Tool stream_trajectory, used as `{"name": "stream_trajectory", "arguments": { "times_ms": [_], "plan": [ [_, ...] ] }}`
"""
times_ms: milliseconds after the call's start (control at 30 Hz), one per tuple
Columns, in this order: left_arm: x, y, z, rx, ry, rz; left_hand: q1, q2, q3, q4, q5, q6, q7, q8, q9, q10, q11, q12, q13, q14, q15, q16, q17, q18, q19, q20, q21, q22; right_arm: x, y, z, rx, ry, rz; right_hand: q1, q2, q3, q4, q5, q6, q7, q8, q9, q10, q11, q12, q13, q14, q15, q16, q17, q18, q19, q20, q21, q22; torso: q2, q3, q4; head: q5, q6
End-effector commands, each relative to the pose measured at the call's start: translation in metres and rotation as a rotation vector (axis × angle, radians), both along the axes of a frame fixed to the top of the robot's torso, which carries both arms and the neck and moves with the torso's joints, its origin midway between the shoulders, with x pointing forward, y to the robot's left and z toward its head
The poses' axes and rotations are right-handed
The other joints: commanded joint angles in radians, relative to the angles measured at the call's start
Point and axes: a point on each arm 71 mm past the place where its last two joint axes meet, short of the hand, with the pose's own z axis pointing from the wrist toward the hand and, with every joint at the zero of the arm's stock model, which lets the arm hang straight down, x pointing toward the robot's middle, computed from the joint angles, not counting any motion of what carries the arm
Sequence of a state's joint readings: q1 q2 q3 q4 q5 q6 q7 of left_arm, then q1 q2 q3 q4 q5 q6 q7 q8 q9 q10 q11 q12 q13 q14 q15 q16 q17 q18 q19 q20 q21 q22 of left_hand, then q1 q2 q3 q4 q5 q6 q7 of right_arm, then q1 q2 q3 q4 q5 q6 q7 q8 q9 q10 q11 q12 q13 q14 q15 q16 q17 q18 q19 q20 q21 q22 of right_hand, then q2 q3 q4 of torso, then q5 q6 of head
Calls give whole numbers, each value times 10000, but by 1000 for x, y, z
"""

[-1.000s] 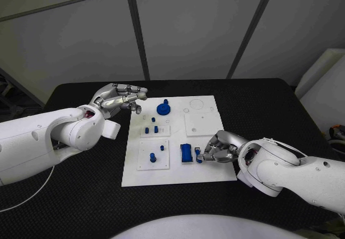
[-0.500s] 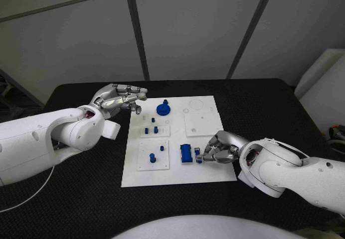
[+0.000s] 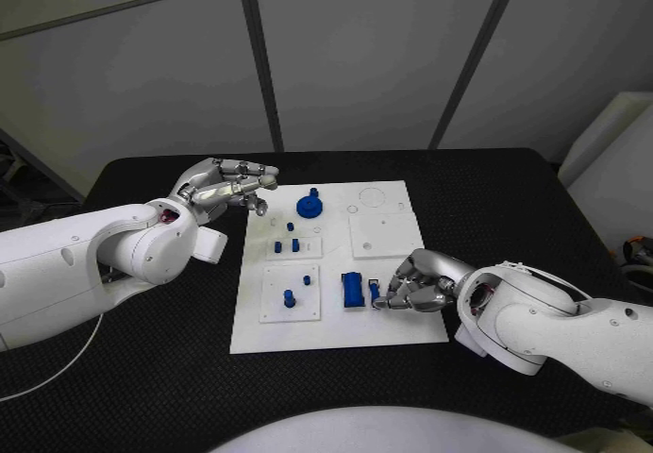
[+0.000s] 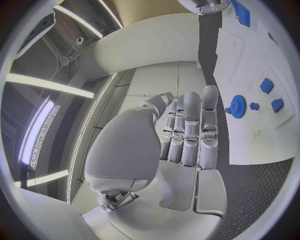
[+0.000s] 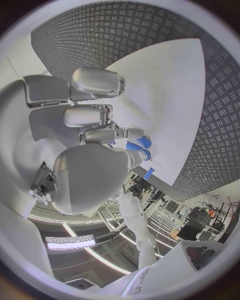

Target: Assemble the parts on the task board

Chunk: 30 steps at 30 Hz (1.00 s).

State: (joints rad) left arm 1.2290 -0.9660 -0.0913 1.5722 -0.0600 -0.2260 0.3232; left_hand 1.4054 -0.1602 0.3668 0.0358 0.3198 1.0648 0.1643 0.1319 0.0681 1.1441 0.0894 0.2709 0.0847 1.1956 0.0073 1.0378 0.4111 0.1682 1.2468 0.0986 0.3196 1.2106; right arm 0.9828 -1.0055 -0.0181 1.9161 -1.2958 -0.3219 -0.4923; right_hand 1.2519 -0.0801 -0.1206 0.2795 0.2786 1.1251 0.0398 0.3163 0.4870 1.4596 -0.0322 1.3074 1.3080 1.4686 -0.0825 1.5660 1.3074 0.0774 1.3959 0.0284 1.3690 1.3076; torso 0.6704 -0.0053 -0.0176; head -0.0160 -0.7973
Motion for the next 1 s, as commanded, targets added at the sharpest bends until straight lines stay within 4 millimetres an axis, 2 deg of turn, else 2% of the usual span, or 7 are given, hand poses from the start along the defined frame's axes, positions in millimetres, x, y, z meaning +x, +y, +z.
{"name": "stream_trajectory", "arguments": {
  "times_ms": [33, 467, 900, 1000],
  "plan": [
    [0, -1, 1, -71, -1, -108, 33, 88, -42, -37, -24, -85, 1, 16, -12, -86, 1, 62, 16, -50, 10, -26, -11, 126, 3, 52, -46, -17, -1, 1, 0, 13, 88, 285, 113, 73, 6, -55, 0, -10, 2, 7, 18, 40, 31, 15, 792, 1022, -25, 48, 2634, -117, -35, 24, -34, 86, -4, -4, 1, -10, 1],
    [0, -1, 0, -77, 0, -117, 33, 88, -42, -37, -24, -85, 1, 16, -12, -86, 1, 62, 16, -50, 10, -26, -11, 126, 3, 52, -46, -17, 2, -1, -2, -114, 74, 210, 423, 210, -13, -109, 113, -13, -14, 17, 30, 45, 18, 27, 811, 1022, -36, 48, 2634, -116, -37, 15, -42, 85, 3, -9, 7, -2, -14],
    [-1, -1, 1, -82, -2, -124, 33, 88, -42, -37, -24, -85, 1, 16, -12, -86, 1, 62, 16, -50, 10, -26, -11, 126, 3, 52, -46, -17, 10, -2, -6, -102, -36, -197, 440, 289, -21, -76, 111, 11, -18, 31, 36, 95, 13, 141, 892, 1022, -39, 48, 2634, -120, -23, 12, -27, 105, 15, -7, 18, 13, -20],
    [-1, -1, 1, -81, -1, -121, 33, 88, -42, -37, -24, -85, 1, 16, -12, -86, 1, 62, 16, -50, 10, -26, -11, 126, 3, 52, -46, -17, 12, -3, -8, -147, -13, -221, 454, 310, -25, -70, 106, 19, -25, 37, 39, 101, 10, 152, 900, 1022, -41, 48, 2634, -120, -23, 11, -27, 106, 3, -8, 4, 34, -40]
  ]
}}
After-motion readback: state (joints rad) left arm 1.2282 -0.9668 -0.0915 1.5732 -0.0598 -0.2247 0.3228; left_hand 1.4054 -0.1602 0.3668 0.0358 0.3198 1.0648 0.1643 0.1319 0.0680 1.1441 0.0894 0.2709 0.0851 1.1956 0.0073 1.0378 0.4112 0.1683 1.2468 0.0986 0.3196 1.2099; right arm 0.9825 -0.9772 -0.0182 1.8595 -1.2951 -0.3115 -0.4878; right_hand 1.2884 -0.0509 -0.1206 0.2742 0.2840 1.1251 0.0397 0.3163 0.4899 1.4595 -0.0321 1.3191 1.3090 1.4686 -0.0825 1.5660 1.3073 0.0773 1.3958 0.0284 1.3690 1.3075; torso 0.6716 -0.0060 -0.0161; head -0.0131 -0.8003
